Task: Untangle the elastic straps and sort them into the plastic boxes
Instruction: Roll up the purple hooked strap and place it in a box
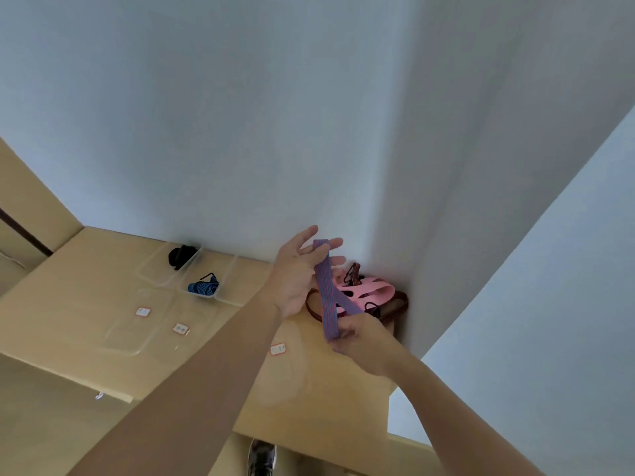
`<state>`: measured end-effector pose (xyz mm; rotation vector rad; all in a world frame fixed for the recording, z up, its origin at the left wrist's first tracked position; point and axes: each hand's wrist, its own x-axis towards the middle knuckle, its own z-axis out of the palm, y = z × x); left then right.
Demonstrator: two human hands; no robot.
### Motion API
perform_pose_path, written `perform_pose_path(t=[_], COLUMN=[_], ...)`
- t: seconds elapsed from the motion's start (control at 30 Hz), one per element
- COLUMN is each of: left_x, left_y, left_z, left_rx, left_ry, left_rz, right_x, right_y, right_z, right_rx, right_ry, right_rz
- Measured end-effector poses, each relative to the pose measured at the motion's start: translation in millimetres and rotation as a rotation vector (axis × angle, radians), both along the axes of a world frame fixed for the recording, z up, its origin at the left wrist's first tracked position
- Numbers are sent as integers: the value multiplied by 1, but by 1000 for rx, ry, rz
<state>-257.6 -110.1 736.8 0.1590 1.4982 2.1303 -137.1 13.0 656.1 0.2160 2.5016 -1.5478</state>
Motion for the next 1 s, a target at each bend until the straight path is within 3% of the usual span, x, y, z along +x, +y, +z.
perform_pose_path(t=[0.17, 0.3, 0.47, 0.57, 0.83, 1.0], left_x=[6, 11, 5, 5, 11, 5], left_y=[-3, 1, -3, -7, -28, -51], left_z=[15, 15, 6, 6, 6, -14], left_rx=[32, -66, -18, 1, 12, -98], left_ry=[25, 66, -108, -146, -40, 82], left_rz=[-29, -96, -142, -186, -352, -507], right_x=[12, 17, 10, -6, -59, -78], right_y=[-5, -11, -4, 1, -7, -11], right_z=[0, 14, 64, 97, 148, 158], right_rx=[59, -136, -451, -477, -556, -573], right_ry=[-23, -66, 9, 100, 249, 306], right_rz=[61, 56, -161, -255, -542, -695])
